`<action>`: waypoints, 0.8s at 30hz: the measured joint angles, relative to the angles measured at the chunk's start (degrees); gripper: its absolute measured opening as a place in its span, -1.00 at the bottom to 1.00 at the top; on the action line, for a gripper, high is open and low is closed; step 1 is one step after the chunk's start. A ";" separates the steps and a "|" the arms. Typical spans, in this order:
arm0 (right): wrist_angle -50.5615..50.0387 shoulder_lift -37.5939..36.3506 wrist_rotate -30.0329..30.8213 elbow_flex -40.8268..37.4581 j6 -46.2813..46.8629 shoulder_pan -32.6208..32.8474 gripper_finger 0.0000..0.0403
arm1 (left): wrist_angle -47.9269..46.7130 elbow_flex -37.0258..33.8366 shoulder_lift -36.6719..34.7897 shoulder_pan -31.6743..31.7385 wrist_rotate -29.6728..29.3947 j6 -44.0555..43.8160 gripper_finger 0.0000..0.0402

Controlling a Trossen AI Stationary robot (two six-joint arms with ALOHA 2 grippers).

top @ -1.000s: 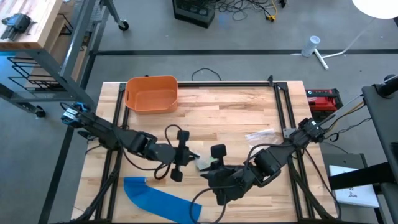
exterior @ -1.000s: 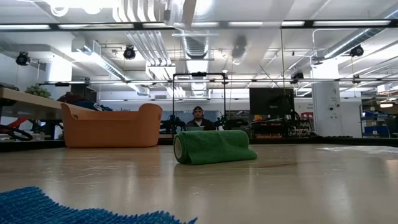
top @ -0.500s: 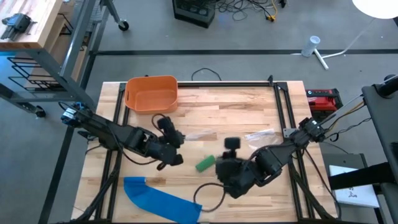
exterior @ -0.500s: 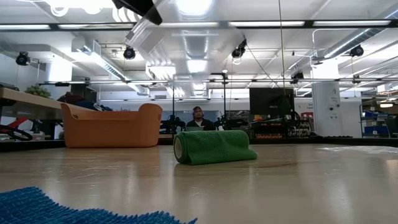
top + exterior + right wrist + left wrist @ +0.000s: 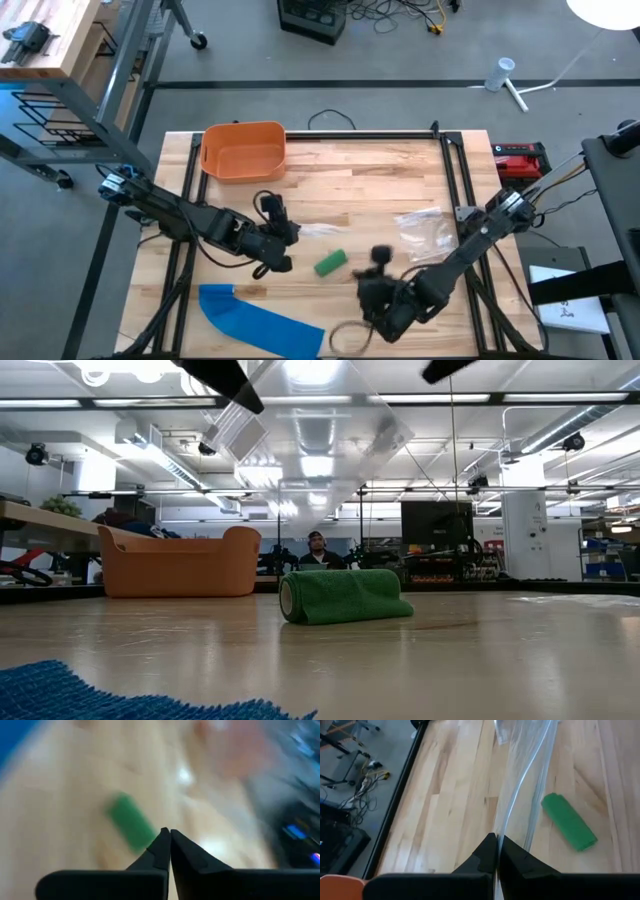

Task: Roll bandage
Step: Open the top transparent zip bag

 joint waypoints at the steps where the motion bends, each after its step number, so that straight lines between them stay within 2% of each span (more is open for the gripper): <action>1: 7.92 0.00 -3.05 -1.79 -6.64 -0.31 -0.98 | 0.27 -0.03 0.00 0.00 0.01 -0.04 -1.00; 3: 21.72 -0.17 -8.80 -4.71 -18.06 -1.03 -0.99 | 1.01 -0.07 0.00 -0.06 0.03 -1.23 -1.00; 5: 28.72 -1.94 -11.50 -6.48 -24.39 -1.42 -0.99 | 1.03 -0.07 0.00 -0.46 0.48 -3.62 -1.00; 10: 33.55 -10.99 -11.61 -8.56 -28.39 -1.63 -0.99 | 1.28 -0.73 0.00 -2.31 4.30 -7.31 -1.00; 12: 36.13 -15.25 -14.50 -11.86 -28.58 -1.64 -0.99 | 1.64 -0.94 0.00 -2.84 4.33 -7.72 -1.00; 15: 46.24 -22.18 -23.52 -21.16 -29.68 -1.67 -0.99 | 2.53 -0.96 0.00 -3.15 4.33 -7.80 -1.00; 17: 55.83 -26.59 -26.47 -29.46 -30.31 -1.60 -0.99 | 3.20 -0.96 0.00 -3.17 4.33 -7.80 -1.00; 21: 75.31 -31.99 -22.29 -45.69 -29.32 -2.48 -0.99 | 4.08 -0.96 0.00 -3.17 4.35 -7.80 -1.00; 24: 90.35 -32.19 -21.92 -53.73 -25.43 -3.24 -0.99 | 4.36 -0.96 0.00 -3.17 4.37 -7.78 -1.00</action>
